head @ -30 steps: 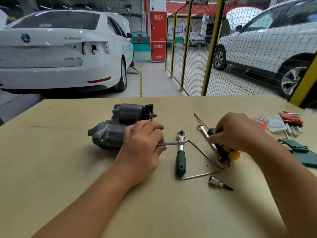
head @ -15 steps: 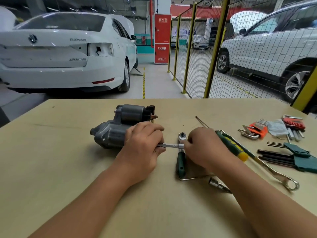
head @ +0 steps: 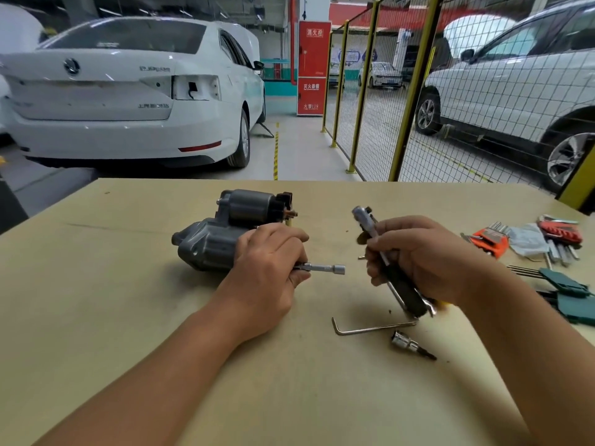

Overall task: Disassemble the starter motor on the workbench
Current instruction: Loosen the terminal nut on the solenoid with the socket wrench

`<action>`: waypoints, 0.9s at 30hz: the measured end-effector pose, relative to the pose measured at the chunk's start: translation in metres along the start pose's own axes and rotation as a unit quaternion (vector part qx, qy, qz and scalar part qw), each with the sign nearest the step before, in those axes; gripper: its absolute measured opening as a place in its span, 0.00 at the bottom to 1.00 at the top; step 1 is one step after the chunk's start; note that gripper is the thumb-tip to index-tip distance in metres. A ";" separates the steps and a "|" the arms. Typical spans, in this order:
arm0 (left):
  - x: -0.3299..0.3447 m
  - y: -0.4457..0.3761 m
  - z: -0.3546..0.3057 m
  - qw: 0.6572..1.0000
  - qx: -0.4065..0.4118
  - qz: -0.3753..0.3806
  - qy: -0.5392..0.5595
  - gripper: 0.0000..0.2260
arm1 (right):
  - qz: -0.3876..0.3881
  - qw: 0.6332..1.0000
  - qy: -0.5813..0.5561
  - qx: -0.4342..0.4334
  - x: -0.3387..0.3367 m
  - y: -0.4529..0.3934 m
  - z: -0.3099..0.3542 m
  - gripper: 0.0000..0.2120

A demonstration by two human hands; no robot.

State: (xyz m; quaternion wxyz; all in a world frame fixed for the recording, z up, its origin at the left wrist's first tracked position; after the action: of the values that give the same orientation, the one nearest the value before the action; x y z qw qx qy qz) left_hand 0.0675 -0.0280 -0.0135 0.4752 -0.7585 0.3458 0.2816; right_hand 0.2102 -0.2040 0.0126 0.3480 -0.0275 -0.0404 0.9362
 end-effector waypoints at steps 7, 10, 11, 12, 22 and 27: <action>-0.001 0.000 0.001 1.000 0.000 0.004 0.002 0.08 | 0.007 0.973 0.227 -0.041 -0.007 0.005 0.016 0.06; 0.000 0.000 0.000 1.000 -0.001 0.005 0.003 0.09 | 0.005 0.950 0.311 -0.036 -0.002 0.004 0.011 0.04; 0.000 0.000 0.000 1.000 -0.001 0.004 0.002 0.09 | 0.003 0.949 0.313 -0.029 0.000 0.004 0.009 0.06; 0.000 0.000 0.001 1.000 -0.001 0.005 0.003 0.09 | 0.000 0.948 0.317 -0.025 0.002 0.004 0.008 0.07; -0.001 0.001 -0.001 1.000 -0.003 0.001 0.005 0.08 | -0.007 0.939 0.343 -0.001 0.020 0.006 0.003 0.05; -0.001 0.001 -0.002 1.000 -0.005 0.001 0.001 0.09 | -0.015 0.946 0.325 0.010 0.034 0.007 -0.002 0.01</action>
State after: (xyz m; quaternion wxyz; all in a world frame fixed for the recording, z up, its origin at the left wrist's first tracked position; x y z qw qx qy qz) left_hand 0.0664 -0.0296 -0.0125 0.4713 -0.7607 0.3452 0.2830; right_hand 0.1802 -0.1874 0.0094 0.3566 -0.3260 0.0840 0.8715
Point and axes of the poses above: each hand's wrist, its own y-axis away from the middle knuckle, its own x-axis out of the palm, z = x × y, the point moved 4 cm from there along -y, towards the middle knuckle, and after that the axes turned 13 degrees about -x, right-handed, at the moved point
